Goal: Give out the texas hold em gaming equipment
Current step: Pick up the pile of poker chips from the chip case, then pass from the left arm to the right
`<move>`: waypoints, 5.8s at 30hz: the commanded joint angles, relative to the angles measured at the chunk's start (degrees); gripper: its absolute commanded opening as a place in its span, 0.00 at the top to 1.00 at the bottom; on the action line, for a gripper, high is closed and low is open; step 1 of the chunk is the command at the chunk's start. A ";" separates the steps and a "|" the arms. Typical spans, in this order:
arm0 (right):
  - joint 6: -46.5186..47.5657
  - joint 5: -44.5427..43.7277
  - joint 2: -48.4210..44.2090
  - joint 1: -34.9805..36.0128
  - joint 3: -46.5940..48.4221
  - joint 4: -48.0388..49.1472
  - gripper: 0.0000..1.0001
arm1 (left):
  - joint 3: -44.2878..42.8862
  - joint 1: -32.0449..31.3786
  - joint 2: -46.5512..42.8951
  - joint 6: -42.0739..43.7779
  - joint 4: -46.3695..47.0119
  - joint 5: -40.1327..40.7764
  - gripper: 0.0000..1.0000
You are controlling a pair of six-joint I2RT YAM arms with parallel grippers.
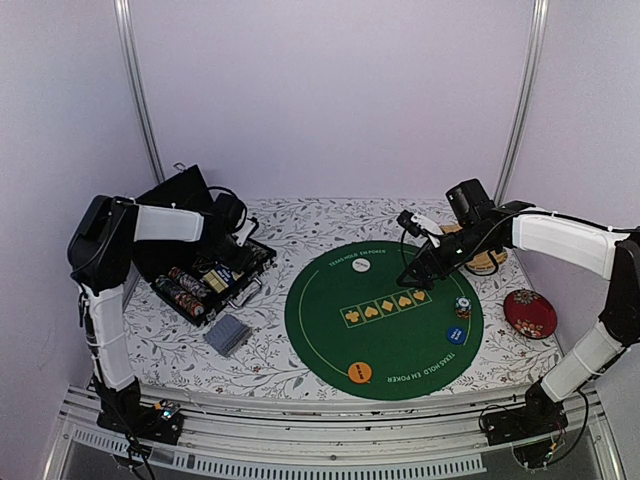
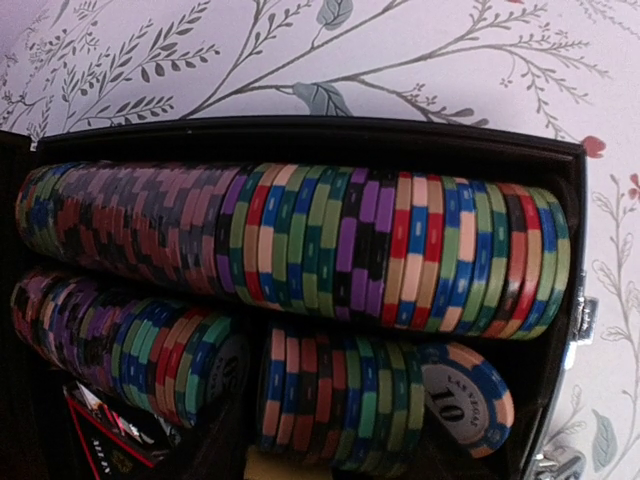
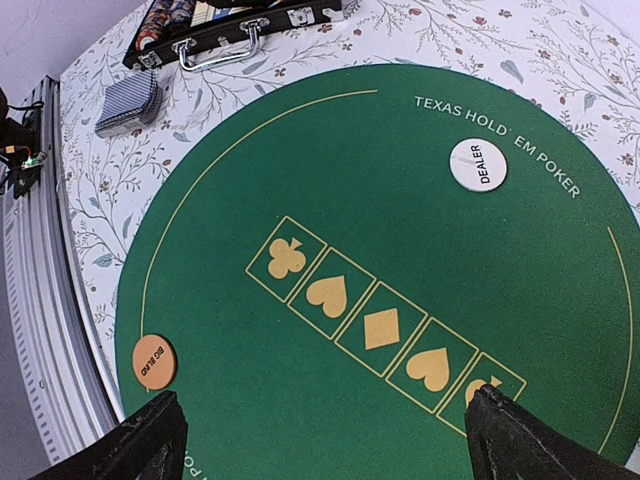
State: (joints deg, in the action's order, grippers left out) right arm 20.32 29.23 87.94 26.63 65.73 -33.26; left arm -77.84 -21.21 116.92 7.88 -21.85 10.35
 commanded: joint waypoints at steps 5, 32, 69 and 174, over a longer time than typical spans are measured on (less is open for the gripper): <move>-0.28 0.68 0.42 0.48 0.97 -0.40 0.01 | 0.99 1.60 0.29 0.64 0.53 -7.39 0.47; -1.19 -1.41 -0.83 0.69 0.35 -0.60 0.01 | 2.66 3.36 -4.83 -2.41 2.91 -12.74 1.00; 3.71 -12.57 9.87 27.02 10.47 9.78 0.01 | 34.77 -23.63 -20.59 -74.03 62.17 -45.37 1.00; 16.04 -23.51 17.62 31.57 12.43 11.40 0.97 | 38.99 -21.13 -13.52 -82.92 78.85 -50.04 0.82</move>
State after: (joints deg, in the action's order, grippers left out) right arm 37.98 4.08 104.57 57.74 75.66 -18.31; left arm -39.33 -42.98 101.93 -72.34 51.00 -38.13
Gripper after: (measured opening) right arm 0.405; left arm 0.334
